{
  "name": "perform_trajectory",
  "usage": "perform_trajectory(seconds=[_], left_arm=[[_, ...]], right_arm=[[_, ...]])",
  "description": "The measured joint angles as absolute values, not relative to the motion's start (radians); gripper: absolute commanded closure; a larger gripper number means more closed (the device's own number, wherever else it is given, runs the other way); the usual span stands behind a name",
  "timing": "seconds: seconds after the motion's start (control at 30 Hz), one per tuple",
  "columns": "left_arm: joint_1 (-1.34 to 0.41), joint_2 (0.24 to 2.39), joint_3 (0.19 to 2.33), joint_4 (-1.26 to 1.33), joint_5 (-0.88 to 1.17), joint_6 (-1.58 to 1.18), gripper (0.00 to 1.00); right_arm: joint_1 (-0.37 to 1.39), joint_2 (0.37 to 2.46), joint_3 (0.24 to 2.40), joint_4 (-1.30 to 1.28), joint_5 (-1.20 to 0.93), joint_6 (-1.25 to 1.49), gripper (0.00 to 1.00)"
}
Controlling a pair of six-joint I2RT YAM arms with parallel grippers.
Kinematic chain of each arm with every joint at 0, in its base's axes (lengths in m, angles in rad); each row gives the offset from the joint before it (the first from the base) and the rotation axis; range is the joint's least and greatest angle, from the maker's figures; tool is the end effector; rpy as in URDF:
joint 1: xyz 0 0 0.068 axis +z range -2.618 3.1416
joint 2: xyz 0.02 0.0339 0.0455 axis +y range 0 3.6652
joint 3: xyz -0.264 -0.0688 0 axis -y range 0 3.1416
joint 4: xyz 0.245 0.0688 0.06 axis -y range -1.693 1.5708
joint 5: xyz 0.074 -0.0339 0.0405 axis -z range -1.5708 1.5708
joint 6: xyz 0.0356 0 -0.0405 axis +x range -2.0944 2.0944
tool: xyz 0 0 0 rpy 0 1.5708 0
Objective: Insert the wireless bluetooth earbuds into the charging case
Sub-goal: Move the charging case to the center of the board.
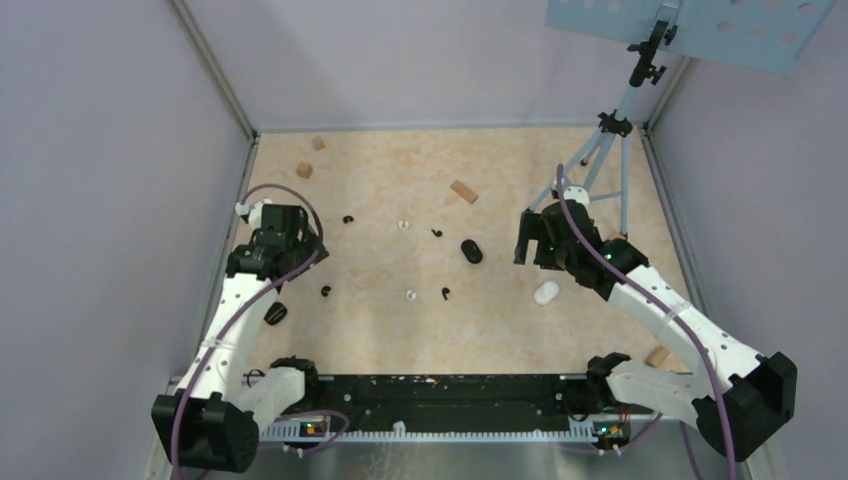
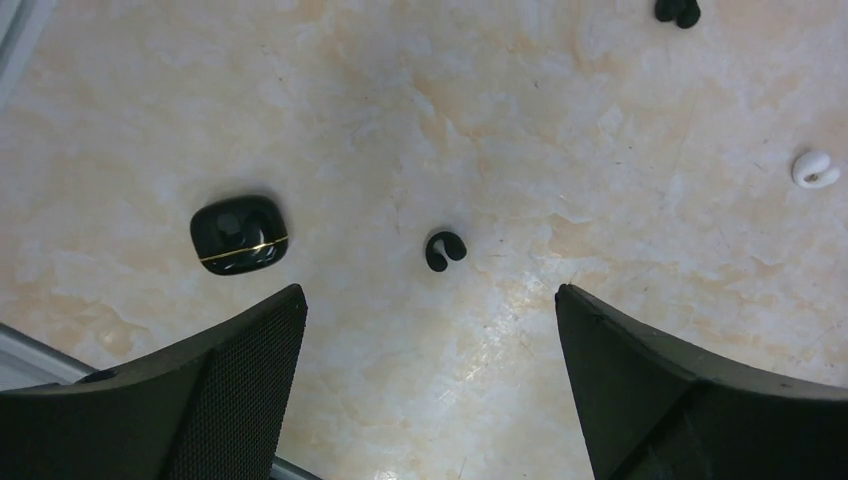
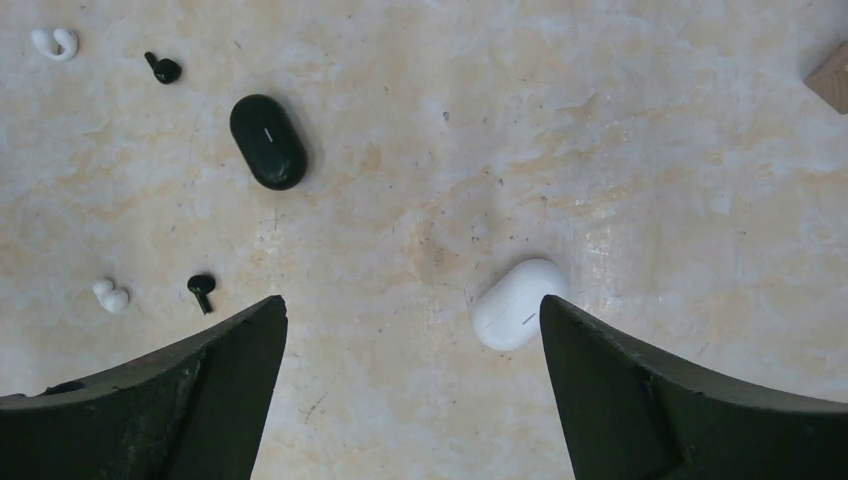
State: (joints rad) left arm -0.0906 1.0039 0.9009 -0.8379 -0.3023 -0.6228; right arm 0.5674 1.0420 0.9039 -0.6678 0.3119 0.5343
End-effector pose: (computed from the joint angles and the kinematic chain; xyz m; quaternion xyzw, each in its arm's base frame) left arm 0.1919 -0.0068 0.2834 -0.2922 0.8946 0.0272 0.3369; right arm 0.1850 0.1050 0.2893 0.0428 0.9173 0.0702 0.3896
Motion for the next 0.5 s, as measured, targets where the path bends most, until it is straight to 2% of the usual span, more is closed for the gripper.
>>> perform_trajectory(seconds=[0.27, 0.5], left_arm=[[-0.088, 1.074, 0.975, -0.910, -0.441, -0.676, 0.01], [-0.016, 1.228, 1.002, -0.987, -0.438, -0.790, 0.01]], right_arm=[[0.567, 1.044, 0.904, -0.639, 0.269, 0.513, 0.05], [0.567, 1.060, 0.904, -0.615, 0.242, 0.492, 0.05]])
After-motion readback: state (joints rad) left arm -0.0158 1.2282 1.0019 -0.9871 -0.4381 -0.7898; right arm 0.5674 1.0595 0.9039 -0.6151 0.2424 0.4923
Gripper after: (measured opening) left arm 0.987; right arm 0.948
